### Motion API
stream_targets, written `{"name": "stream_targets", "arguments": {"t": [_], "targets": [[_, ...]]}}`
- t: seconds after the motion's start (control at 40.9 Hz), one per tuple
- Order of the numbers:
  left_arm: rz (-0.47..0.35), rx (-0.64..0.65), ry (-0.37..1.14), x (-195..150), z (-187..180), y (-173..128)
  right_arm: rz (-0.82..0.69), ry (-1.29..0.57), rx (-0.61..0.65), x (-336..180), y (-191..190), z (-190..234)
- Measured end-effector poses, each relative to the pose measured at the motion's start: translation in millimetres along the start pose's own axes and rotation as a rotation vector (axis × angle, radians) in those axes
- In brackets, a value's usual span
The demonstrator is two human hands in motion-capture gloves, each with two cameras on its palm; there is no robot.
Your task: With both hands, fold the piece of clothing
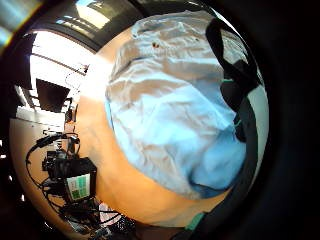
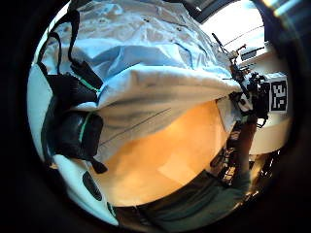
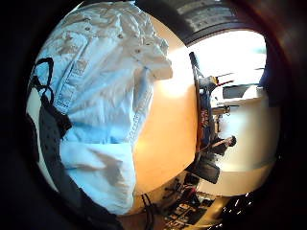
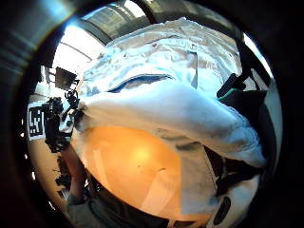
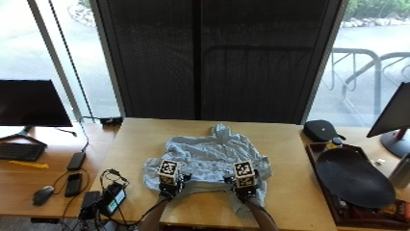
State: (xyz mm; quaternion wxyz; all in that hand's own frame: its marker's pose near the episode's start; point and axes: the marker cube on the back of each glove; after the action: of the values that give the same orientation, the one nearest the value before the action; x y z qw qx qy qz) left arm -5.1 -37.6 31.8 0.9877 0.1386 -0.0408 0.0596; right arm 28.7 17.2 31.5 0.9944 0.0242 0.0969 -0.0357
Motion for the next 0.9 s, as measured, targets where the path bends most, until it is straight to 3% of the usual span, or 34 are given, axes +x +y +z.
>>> {"name": "stream_targets", "arguments": {"t": [0.073, 0.269, 0.464, 0.684, 0.782, 0.904], "targets": [[0.048, -0.141, 0.042, 8, -16, 8, -0.021, 0.003, -0.053, 5, 1, -27], [0.158, -0.259, -0.06, 7, -103, -3, -0.117, 0.039, -0.216, 12, -5, -108], [0.194, -0.417, -0.068, -5, -148, -41, -0.171, 0.134, -0.36, 15, -40, -179], [0.105, -0.544, -0.177, -16, -136, -115, 0.01, 0.347, -0.354, 5, -123, -195], [0.073, -0.57, -0.236, -12, -140, -128, 0.005, 0.469, -0.432, -10, -134, -195], [0.014, -0.52, -0.339, -13, -109, -147, 0.163, 0.743, -0.364, -19, -149, -186]]}}
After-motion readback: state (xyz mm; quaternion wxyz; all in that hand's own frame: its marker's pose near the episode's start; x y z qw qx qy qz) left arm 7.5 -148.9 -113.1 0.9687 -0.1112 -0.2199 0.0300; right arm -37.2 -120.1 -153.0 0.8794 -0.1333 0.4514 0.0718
